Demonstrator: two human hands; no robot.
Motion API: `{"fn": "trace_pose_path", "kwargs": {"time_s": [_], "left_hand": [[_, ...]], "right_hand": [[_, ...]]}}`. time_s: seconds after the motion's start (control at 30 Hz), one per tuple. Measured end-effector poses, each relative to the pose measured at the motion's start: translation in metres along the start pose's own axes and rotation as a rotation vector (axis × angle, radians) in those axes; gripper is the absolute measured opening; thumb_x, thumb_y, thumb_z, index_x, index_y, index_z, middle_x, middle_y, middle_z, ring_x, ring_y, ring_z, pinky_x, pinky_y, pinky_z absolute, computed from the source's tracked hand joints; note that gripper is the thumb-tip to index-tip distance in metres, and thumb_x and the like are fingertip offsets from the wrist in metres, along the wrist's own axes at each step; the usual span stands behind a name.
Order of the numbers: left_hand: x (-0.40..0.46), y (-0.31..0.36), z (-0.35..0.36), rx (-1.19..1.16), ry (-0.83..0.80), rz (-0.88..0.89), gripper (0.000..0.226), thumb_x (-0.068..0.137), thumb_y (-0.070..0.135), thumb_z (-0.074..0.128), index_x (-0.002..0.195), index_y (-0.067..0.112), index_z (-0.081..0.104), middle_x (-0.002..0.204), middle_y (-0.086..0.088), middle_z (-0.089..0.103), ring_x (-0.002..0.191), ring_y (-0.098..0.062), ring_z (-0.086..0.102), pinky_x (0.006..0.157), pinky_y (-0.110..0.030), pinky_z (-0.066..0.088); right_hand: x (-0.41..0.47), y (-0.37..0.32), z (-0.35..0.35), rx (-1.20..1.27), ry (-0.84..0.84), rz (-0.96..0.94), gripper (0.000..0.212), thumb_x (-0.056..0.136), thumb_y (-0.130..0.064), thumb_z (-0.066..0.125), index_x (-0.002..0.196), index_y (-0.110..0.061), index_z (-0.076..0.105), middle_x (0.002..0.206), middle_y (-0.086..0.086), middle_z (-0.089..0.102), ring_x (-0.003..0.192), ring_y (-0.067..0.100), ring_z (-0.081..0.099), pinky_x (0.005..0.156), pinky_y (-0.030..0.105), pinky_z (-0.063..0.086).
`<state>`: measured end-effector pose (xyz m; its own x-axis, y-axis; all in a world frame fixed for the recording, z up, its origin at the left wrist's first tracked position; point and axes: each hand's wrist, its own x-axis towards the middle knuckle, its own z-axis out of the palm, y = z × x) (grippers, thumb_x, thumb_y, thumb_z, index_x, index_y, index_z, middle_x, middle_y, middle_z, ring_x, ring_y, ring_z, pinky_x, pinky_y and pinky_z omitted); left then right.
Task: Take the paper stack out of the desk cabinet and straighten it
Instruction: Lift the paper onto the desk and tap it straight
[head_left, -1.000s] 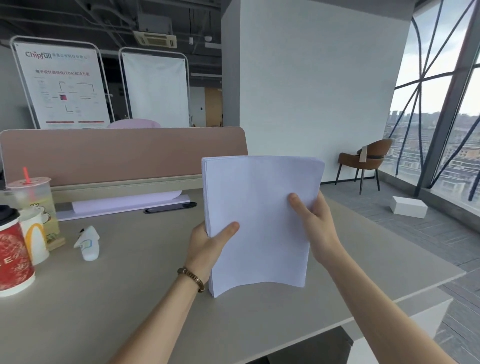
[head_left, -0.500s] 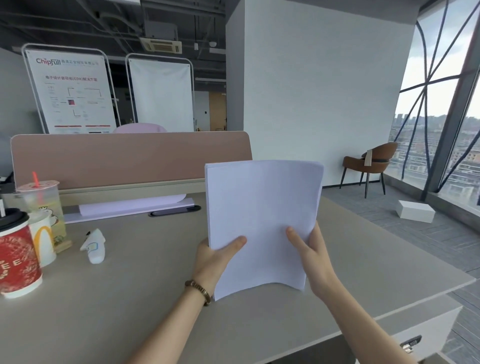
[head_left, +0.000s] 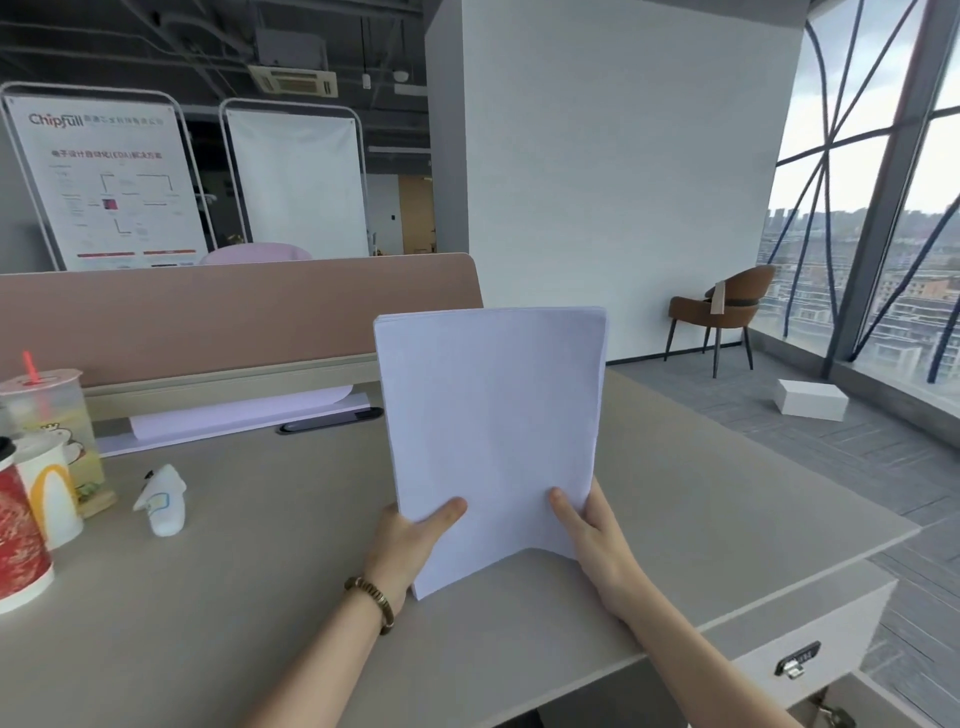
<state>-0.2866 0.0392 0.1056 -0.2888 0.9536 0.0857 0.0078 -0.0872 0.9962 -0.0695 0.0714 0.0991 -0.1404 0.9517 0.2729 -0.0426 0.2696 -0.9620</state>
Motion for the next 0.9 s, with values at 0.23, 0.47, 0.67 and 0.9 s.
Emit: {"fn": "trace_pose_path", "kwargs": {"time_s": [0.23, 0.47, 0.67, 0.9], "left_hand": [[0.012, 0.014, 0.006, 0.033, -0.048, 0.008, 0.009, 0.08, 0.021, 0.08, 0.088, 0.023, 0.076, 0.089, 0.011, 0.079, 0.084, -0.004, 0.075, 0.071, -0.022, 0.055], [0.025, 0.029, 0.051, 0.002, -0.168, -0.114, 0.024, 0.084, 0.032, 0.076, 0.103, 0.019, 0.076, 0.101, 0.008, 0.078, 0.087, -0.002, 0.073, 0.07, -0.022, 0.055], [0.044, 0.024, 0.109, -0.046, -0.224, -0.292, 0.03, 0.082, 0.032, 0.078, 0.105, 0.013, 0.075, 0.104, -0.005, 0.079, 0.096, -0.025, 0.075, 0.085, -0.04, 0.06], [0.082, 0.0, 0.177, -0.002, -0.15, -0.411, 0.051, 0.059, 0.04, 0.088, 0.101, 0.015, 0.075, 0.106, -0.006, 0.077, 0.101, -0.032, 0.073, 0.093, -0.05, 0.055]], "right_hand": [[0.012, -0.005, -0.018, -0.068, -0.004, 0.069, 0.022, 0.098, -0.028, 0.058, 0.12, -0.031, 0.059, 0.121, -0.004, 0.073, 0.108, 0.015, 0.072, 0.094, 0.044, 0.057], [0.028, -0.016, -0.067, -0.127, 0.106, 0.118, 0.022, 0.092, -0.03, 0.067, 0.107, -0.015, 0.061, 0.112, 0.004, 0.073, 0.103, 0.023, 0.072, 0.085, 0.038, 0.058], [0.052, -0.011, -0.118, -0.198, 0.202, 0.193, 0.022, 0.092, -0.025, 0.058, 0.108, -0.014, 0.069, 0.113, 0.008, 0.074, 0.106, 0.028, 0.069, 0.087, 0.039, 0.053], [0.107, 0.013, -0.182, -0.449, 0.218, 0.247, 0.029, 0.086, -0.023, 0.065, 0.088, 0.006, 0.066, 0.072, 0.008, 0.055, 0.069, 0.021, 0.051, 0.064, 0.032, 0.036]]}}
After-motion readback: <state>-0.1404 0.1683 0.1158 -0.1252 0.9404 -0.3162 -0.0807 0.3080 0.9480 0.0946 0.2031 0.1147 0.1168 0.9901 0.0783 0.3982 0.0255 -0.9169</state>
